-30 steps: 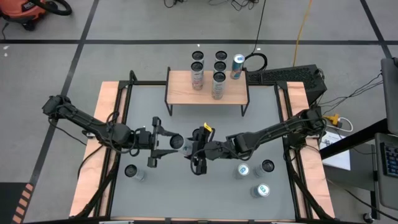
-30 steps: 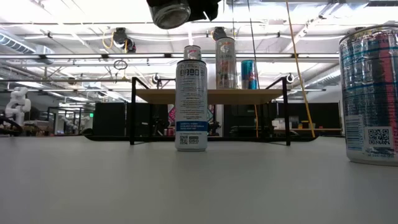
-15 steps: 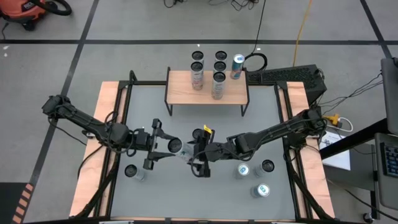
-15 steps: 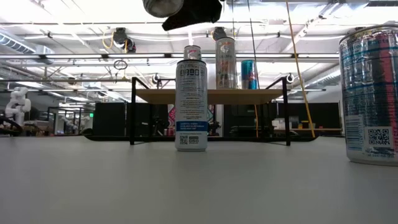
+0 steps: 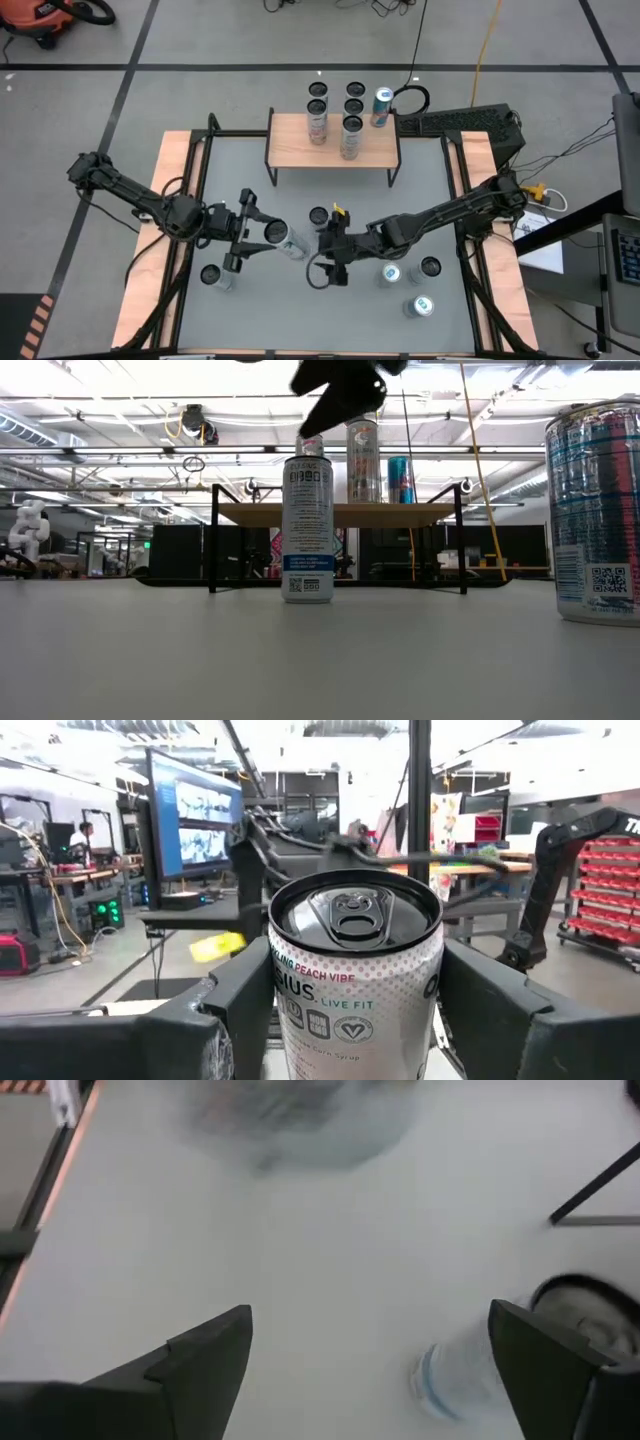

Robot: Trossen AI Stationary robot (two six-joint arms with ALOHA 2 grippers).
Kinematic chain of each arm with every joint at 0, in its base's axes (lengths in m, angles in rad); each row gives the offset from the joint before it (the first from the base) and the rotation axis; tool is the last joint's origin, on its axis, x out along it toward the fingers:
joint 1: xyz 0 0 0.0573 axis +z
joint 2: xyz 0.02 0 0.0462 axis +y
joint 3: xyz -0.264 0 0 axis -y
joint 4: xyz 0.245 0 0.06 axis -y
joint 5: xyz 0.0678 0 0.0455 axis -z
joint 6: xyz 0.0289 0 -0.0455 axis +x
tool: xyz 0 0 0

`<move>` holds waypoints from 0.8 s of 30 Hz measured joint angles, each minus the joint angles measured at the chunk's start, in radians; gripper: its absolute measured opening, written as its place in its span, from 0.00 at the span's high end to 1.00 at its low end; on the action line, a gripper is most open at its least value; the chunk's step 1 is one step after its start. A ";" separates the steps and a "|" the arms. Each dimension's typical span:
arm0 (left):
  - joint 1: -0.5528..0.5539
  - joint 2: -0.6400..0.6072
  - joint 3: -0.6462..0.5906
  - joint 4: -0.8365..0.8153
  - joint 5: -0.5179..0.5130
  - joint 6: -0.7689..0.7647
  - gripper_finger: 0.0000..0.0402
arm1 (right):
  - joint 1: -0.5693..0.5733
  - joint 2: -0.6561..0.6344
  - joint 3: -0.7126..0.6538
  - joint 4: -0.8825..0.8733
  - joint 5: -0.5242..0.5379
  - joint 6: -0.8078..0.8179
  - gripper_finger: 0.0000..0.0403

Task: Place canned beverage on shelf
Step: Put the white pink soda can on the shelf aligned with the other white pink soda cans

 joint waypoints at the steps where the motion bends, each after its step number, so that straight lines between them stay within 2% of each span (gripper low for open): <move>1: 0.004 -0.005 0.001 -0.001 -0.001 0.001 0.41 | 0.010 -0.004 0.000 -0.021 0.000 0.005 0.16; 4: 0.018 -0.026 0.045 -0.114 0.001 0.006 0.41 | 0.044 -0.022 0.000 -0.055 0.001 0.014 0.16; 8: 0.049 -0.032 0.139 -0.288 -0.015 0.049 0.41 | 0.097 -0.054 0.000 -0.104 0.054 -0.002 0.16; 16: 0.183 -0.033 0.215 -0.318 -0.019 0.074 0.41 | 0.158 -0.097 -0.079 -0.099 0.155 -0.063 0.17; 24: 0.419 -0.032 0.245 -0.328 0.194 0.072 0.41 | 0.162 -0.175 -0.131 -0.097 0.158 -0.081 0.17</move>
